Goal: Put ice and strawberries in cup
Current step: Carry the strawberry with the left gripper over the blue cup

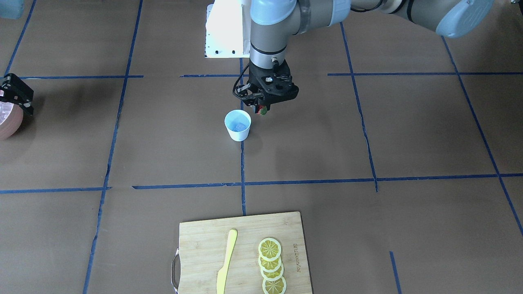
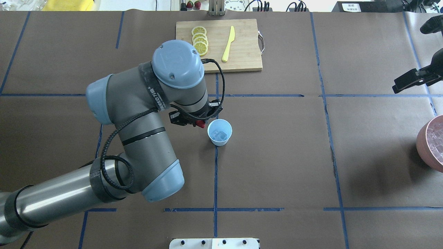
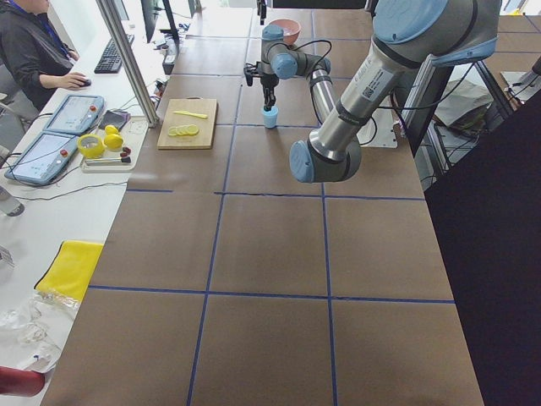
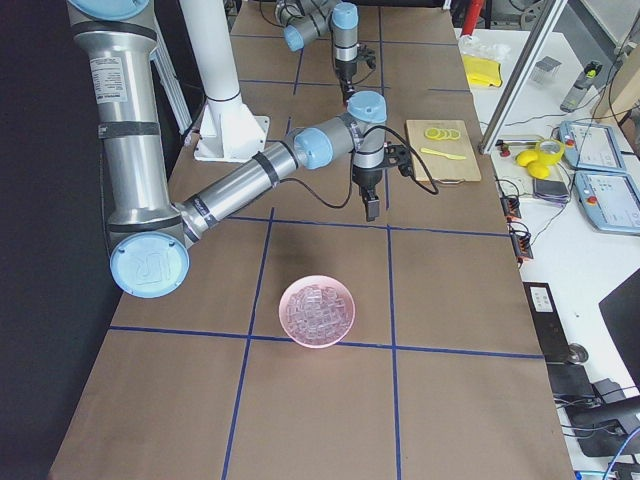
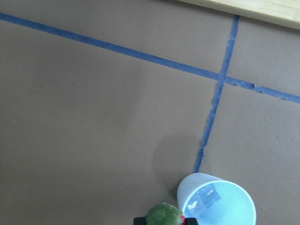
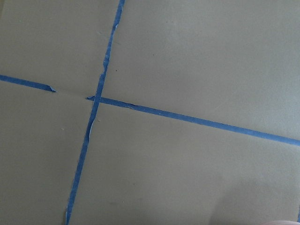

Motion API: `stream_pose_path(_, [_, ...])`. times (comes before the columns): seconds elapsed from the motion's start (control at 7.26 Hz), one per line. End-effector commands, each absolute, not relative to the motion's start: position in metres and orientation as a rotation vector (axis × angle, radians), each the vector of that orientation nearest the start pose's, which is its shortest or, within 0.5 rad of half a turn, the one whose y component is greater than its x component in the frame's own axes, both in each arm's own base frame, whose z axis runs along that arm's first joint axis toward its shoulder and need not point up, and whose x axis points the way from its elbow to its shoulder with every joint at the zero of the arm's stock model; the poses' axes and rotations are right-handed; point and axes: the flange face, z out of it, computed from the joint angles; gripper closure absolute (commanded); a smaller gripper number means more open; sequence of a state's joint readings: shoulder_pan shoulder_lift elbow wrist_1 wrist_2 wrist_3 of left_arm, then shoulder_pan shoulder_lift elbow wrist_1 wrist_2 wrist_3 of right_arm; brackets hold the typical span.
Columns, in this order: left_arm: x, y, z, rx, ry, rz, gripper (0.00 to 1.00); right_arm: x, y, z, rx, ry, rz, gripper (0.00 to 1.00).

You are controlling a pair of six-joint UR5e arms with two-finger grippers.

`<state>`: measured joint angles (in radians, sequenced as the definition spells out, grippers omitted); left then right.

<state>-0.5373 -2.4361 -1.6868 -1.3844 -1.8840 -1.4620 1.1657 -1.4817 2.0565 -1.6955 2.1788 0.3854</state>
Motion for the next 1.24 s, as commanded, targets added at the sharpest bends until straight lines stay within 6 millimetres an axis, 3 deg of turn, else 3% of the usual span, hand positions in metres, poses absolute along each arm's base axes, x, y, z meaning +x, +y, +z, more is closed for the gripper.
stream_pose_path(0.0, [0.571, -0.429, 0.098, -0.049, 0.855, -0.260, 0.98, -0.119, -0.481, 0.410, 0.166, -0.714, -0.155, 0.00])
stream_pose_path(0.14, [0.583, -0.436, 0.103, -0.048, 0.860, -0.262, 0.98, -0.117, -0.479, 0.413, 0.161, -0.712, -0.150, 0.00])
stream_pose_path(0.41, [0.585, -0.437, 0.104, -0.047, 0.860, -0.262, 0.97, -0.117, -0.479, 0.413, 0.160, -0.713, -0.150, 0.00])
stream_pose_path(0.55, [0.585, -0.437, 0.103, -0.046, 0.862, -0.258, 0.87, -0.117, -0.479, 0.413, 0.160, -0.713, -0.150, 0.00])
stream_pose_path(0.69, [0.585, -0.437, 0.104, -0.043, 0.862, -0.251, 0.13, -0.117, -0.479, 0.414, 0.158, -0.712, -0.149, 0.00])
stream_pose_path(0.83, [0.583, -0.436, 0.104, -0.040, 0.862, -0.245, 0.00, -0.117, -0.479, 0.414, 0.159, -0.713, -0.150, 0.00])
stream_pose_path(1.1, [0.580, -0.436, 0.101, -0.035, 0.869, -0.244, 0.00, -0.117, -0.480, 0.415, 0.156, -0.712, -0.149, 0.00])
